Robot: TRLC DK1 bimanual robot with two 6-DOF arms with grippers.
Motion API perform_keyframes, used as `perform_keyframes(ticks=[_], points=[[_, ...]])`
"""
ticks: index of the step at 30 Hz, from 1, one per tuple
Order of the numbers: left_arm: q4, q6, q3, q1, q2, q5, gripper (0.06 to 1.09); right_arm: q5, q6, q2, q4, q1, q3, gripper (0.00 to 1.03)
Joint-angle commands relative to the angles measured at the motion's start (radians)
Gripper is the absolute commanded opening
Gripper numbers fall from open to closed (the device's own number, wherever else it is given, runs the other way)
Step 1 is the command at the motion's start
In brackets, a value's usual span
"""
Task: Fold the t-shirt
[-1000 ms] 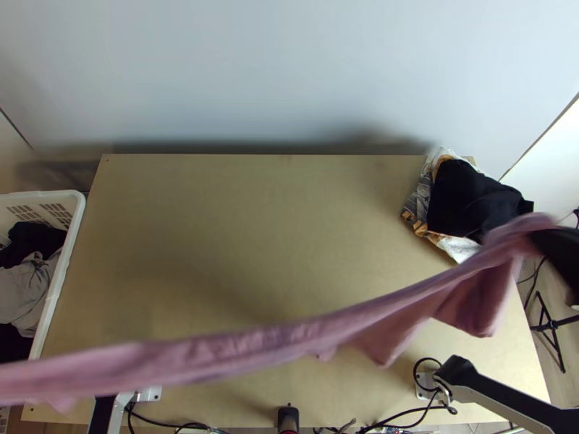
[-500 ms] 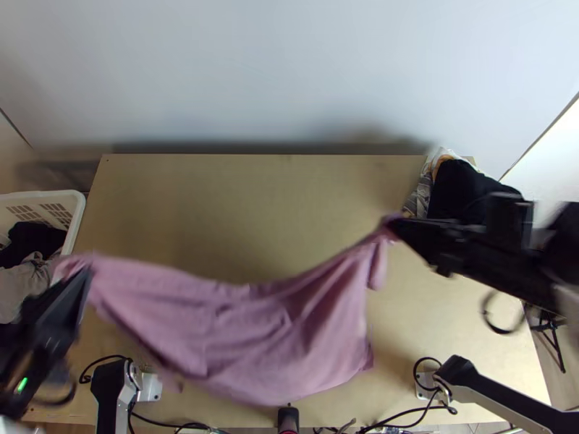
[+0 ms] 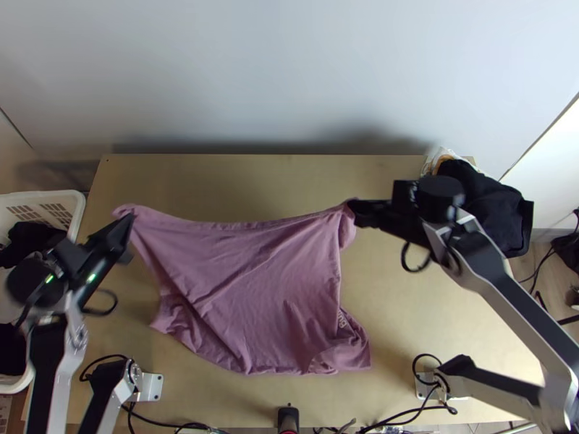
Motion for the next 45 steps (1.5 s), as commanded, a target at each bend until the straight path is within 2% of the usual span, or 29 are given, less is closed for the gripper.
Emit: perform_keyframes(ticks=[1, 6, 11, 14, 21, 26, 36, 40, 45], points=[[0.276, 0.084, -0.067, -0.114, 0.383, -0.176, 0.1, 0.019, -0.117, 0.251, 0.197, -0.12, -0.032, 0.03], [0.362, 0.089, 0.059, -0.158, 0.694, -0.286, 0.1, 0.042, -0.132, 0.46, 0.207, -0.187, 0.14, 0.03], [0.37, 0.087, 0.243, -0.196, 0.944, -0.363, 0.1, 0.082, -0.127, 0.616, 0.244, -0.213, 0.313, 0.03], [0.364, 0.078, 0.356, -0.199, 1.053, -0.389, 0.1, 0.12, -0.127, 0.693, 0.255, -0.221, 0.398, 0.03], [0.356, 0.083, 0.59, -0.215, 1.254, -0.449, 0.1, 0.2, -0.143, 0.803, 0.447, -0.227, 0.477, 0.03], [0.356, 0.092, 0.728, -0.216, 1.407, -0.485, 0.1, 0.238, -0.177, 0.889, 0.462, -0.21, 0.585, 0.03], [0.361, 0.076, 0.829, -0.21, 1.486, -0.53, 0.1, 0.29, -0.192, 0.911, 0.445, -0.209, 0.645, 0.03], [0.354, 0.087, 0.811, -0.204, 1.458, -0.531, 0.1, 0.295, -0.207, 0.84, 0.44, -0.178, 0.563, 0.03], [0.356, 0.172, 0.651, -0.218, 1.309, -0.53, 0.1, 0.295, -0.235, 0.694, 0.437, -0.115, 0.388, 0.03]])
